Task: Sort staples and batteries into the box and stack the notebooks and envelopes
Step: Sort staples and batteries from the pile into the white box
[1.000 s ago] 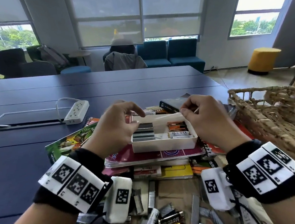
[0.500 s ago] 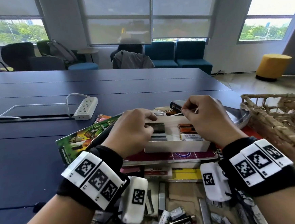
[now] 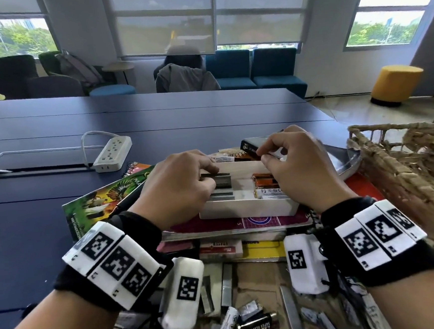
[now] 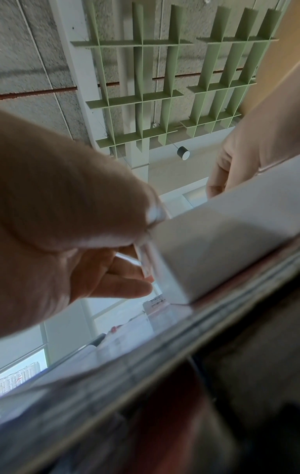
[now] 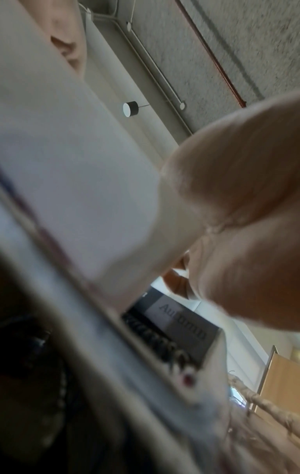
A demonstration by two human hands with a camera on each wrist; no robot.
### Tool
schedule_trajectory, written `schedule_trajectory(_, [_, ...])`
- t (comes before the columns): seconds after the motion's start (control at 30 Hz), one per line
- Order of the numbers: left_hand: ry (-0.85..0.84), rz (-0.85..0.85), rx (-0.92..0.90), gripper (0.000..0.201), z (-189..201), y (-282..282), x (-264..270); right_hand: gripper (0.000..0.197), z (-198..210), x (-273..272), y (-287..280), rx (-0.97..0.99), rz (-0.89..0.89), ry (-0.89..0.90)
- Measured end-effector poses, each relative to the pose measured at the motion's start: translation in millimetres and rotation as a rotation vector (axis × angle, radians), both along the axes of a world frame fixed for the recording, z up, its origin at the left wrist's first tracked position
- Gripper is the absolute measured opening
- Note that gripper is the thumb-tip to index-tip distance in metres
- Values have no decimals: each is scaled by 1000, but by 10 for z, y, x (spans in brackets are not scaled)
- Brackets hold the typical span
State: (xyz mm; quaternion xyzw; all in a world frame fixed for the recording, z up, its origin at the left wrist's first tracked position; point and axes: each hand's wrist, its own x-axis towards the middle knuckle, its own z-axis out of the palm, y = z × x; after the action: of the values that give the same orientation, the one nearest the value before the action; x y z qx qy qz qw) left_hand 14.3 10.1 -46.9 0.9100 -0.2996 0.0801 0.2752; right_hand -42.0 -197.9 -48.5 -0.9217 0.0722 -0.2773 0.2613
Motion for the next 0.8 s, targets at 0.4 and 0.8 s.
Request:
schedule_trajectory(0.4, [-11,-4,-2,22,1,1,-9,15,19,-42,-1,34,-66,50])
schedule_trajectory(0.8, [5,18,17,22,7,-3,-19,18,-35,-4,-51,37,-76,36])
